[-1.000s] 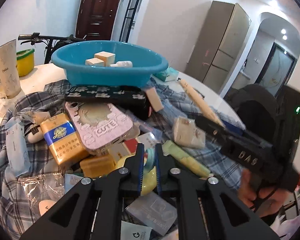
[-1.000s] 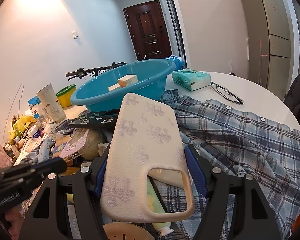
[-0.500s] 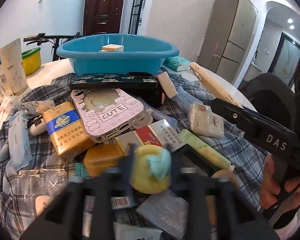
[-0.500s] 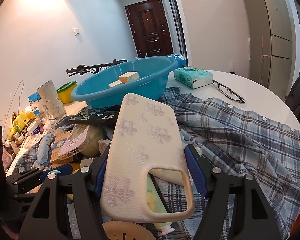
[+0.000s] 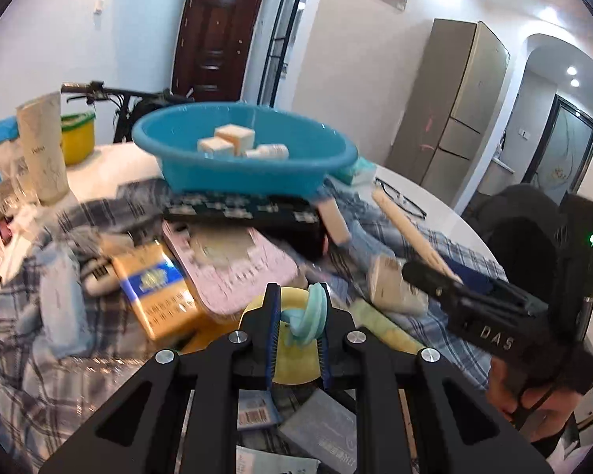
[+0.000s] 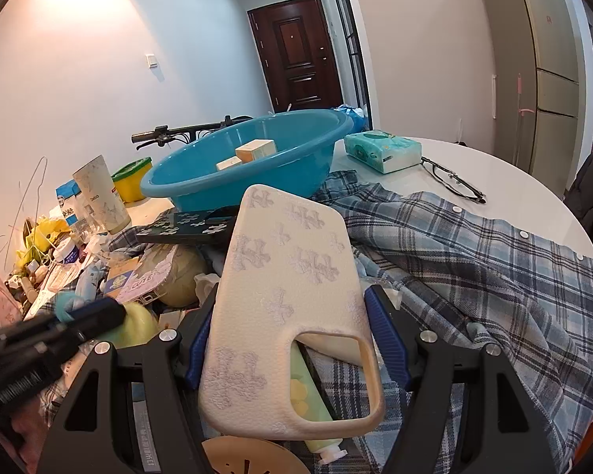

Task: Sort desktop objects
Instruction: 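Lift the yellow sponge with the left gripper while the right holds the phone case up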

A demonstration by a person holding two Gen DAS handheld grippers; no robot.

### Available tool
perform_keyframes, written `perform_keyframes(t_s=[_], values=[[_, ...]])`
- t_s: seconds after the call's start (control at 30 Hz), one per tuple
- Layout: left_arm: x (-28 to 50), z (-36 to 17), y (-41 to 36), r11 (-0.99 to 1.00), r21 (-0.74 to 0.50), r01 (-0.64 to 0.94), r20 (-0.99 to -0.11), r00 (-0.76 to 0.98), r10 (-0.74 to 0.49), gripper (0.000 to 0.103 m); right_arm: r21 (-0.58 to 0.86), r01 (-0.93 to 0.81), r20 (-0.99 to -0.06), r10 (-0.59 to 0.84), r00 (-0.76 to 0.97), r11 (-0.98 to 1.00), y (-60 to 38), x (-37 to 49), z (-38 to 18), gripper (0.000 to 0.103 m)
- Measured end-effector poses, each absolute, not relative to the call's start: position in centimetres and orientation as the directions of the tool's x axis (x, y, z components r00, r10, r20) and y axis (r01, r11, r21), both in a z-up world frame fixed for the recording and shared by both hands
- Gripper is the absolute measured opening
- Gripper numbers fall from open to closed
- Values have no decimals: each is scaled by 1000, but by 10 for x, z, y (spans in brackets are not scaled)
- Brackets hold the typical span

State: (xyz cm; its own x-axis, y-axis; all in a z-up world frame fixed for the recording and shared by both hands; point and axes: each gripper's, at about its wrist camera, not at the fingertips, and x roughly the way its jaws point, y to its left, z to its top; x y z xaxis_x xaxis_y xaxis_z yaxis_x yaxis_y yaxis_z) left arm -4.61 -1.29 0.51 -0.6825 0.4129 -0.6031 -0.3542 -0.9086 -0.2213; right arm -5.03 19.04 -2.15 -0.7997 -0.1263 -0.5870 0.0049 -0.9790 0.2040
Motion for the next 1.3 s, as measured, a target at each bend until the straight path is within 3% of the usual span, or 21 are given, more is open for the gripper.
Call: perform_keyframes(t_s=[0.3,0.53,1.1,1.3], values=[[-56,35,-21,-922,-183,-342,-565,-731,383,18,172,25,-552,-118,-825,-985,184,-49,0,68],[-58,78,-26,-940,-110,-322,-483,-810,333,18,153,38,-498,-110,-860,-988,178,-49,28,68],[-63,182,-26,-944,-59,-325,-266,-906,329,18,70,56,-204,-69,-977,-996,167,-45,150,68],[-64,206,-29,-946,-65,-317,-187,-927,324,18,41,52,-146,-57,-988,-998,165,-58,182,68]])
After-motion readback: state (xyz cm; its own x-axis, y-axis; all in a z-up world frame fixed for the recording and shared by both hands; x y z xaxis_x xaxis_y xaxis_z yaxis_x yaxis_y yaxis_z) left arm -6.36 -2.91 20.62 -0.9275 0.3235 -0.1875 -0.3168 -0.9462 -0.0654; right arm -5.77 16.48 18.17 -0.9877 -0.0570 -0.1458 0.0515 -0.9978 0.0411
